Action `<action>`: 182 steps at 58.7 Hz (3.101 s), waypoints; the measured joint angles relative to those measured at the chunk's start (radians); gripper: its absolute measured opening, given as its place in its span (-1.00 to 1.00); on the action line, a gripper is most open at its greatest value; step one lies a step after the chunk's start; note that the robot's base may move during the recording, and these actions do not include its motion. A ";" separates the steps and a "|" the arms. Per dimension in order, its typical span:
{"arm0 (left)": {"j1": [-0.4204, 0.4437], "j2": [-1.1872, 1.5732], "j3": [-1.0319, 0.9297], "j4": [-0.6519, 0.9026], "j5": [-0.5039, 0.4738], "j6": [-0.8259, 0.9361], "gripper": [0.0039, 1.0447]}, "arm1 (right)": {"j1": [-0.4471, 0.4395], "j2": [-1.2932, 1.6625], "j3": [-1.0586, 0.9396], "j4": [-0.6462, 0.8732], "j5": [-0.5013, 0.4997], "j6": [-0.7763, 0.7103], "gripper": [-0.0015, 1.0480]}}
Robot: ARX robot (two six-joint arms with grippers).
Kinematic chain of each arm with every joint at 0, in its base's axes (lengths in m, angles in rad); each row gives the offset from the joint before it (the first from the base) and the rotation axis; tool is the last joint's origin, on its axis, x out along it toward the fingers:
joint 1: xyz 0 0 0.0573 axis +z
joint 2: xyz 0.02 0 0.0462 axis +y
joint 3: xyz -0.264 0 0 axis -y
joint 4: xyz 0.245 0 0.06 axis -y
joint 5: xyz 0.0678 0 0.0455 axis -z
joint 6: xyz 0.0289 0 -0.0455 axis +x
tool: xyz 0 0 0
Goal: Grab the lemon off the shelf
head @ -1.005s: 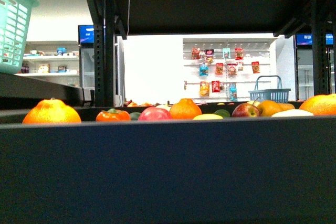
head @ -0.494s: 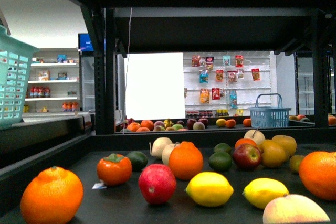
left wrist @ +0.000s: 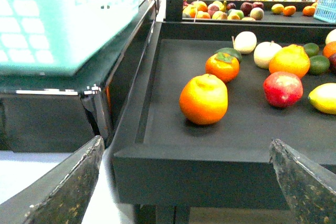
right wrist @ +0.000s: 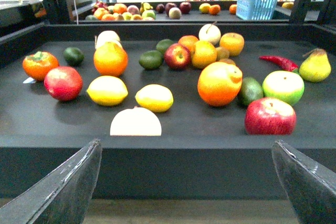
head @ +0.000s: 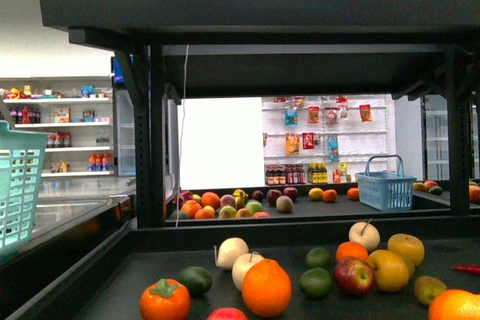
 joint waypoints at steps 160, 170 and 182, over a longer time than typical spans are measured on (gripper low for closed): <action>0.438 1.924 1.392 0.342 0.324 -1.225 0.85 | 0.000 0.000 0.000 0.000 -0.002 0.000 0.86; 0.441 1.932 1.408 0.323 0.306 -1.223 0.32 | 0.000 0.000 0.000 0.000 -0.002 0.000 0.86; 0.451 1.931 1.393 0.287 0.286 -1.207 -0.42 | 0.000 0.000 0.000 0.000 -0.002 0.000 0.86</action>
